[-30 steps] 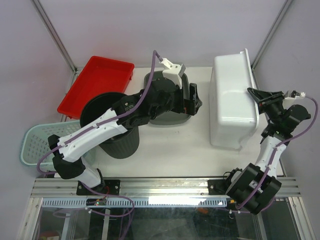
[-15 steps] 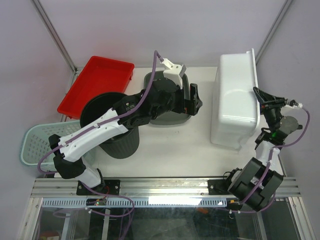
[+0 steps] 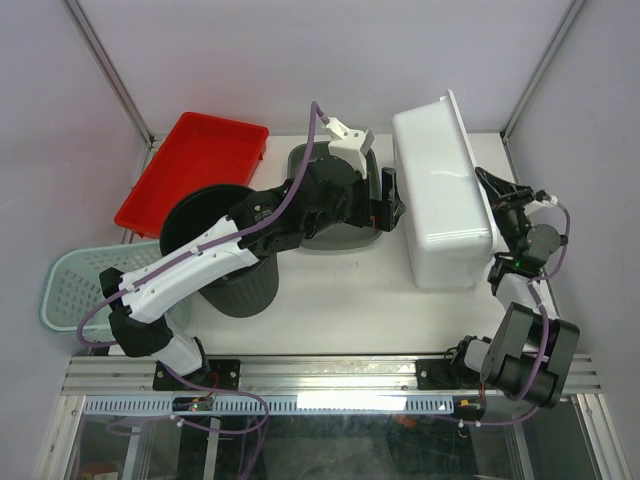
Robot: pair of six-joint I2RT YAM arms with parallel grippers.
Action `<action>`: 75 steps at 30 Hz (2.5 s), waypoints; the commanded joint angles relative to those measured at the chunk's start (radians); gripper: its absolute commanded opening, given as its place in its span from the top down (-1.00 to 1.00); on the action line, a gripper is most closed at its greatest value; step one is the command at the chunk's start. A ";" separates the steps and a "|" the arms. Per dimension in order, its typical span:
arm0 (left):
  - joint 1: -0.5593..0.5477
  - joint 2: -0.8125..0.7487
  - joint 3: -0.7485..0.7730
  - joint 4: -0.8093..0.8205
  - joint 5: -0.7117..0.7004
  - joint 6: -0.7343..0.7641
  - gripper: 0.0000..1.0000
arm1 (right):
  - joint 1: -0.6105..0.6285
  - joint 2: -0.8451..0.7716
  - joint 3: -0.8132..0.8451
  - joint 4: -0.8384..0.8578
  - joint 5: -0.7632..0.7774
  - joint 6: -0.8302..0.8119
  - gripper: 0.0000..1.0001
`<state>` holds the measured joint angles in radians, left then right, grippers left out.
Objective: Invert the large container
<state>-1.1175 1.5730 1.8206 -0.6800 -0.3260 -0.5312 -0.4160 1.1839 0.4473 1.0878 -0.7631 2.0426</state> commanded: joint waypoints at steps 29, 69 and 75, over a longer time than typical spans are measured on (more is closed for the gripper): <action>0.004 0.014 -0.018 0.063 0.054 -0.029 -0.98 | 0.166 0.031 -0.068 0.093 0.250 0.128 1.00; 0.016 0.340 0.060 0.164 0.263 0.031 -0.98 | 0.024 -0.209 0.768 -1.802 0.351 -1.635 -0.63; 0.017 0.353 0.066 0.168 0.276 0.033 -0.98 | 0.105 -0.199 0.821 -1.845 0.463 -1.707 -0.56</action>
<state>-1.1107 1.9179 1.8576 -0.5743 -0.0837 -0.5228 -0.3515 0.9787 1.2079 -0.6926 -0.4202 0.4583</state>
